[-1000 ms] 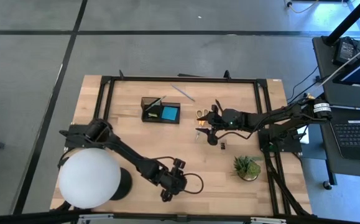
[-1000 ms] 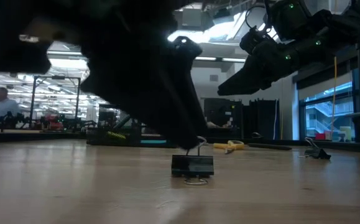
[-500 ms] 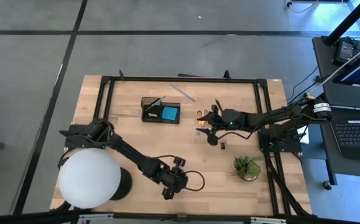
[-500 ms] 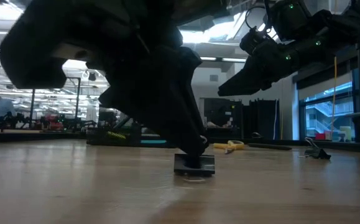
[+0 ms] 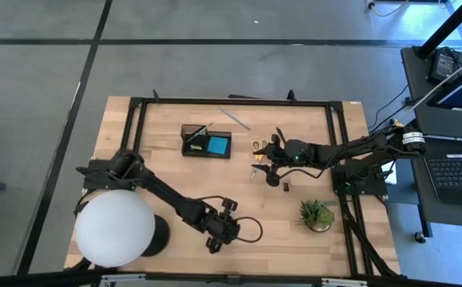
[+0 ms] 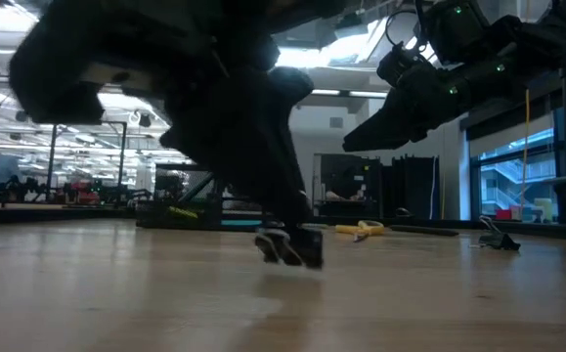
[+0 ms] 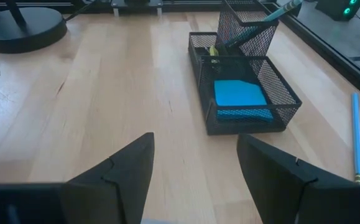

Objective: Pick and place office supplies into organizer
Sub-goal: Put the bottom black binder clip into the black desk organizer

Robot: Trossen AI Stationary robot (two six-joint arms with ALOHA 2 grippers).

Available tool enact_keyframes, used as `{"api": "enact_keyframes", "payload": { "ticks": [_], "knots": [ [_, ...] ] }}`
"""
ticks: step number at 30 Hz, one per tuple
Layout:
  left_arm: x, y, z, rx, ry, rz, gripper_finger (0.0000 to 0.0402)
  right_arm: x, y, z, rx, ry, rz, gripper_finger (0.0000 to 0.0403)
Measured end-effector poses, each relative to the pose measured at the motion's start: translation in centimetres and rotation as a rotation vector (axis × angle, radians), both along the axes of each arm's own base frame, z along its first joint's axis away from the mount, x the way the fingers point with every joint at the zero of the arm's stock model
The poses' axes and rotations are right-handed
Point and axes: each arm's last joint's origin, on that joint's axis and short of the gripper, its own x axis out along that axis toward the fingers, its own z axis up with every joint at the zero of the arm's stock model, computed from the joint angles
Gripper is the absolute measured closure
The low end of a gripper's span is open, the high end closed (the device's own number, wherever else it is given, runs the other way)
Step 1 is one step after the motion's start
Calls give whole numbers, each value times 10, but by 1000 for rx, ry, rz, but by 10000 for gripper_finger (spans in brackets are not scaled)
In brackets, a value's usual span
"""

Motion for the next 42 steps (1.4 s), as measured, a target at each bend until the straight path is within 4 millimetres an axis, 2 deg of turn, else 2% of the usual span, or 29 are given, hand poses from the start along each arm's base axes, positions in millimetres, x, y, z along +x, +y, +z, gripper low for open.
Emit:
{"api": "enact_keyframes", "payload": {
  "ticks": [8,19,24,28,31,36,42],
  "knots": [
    [-12,36,41,62,67,18,398,0,0,-1,1,9,0,170],
    [-46,137,91,131,303,251,398,-1,0,-2,-13,18,7,170],
    [-56,183,103,188,335,394,398,-1,0,-2,-45,25,20,170],
    [-59,212,99,188,371,438,398,-1,0,-2,-50,25,22,170],
    [-67,227,81,181,441,451,398,-1,0,-2,-50,28,22,170],
    [-75,243,54,177,450,485,398,-1,0,-2,-49,31,23,170],
    [-80,255,33,176,406,521,398,-1,0,-2,-45,32,21,170]
  ]
}}
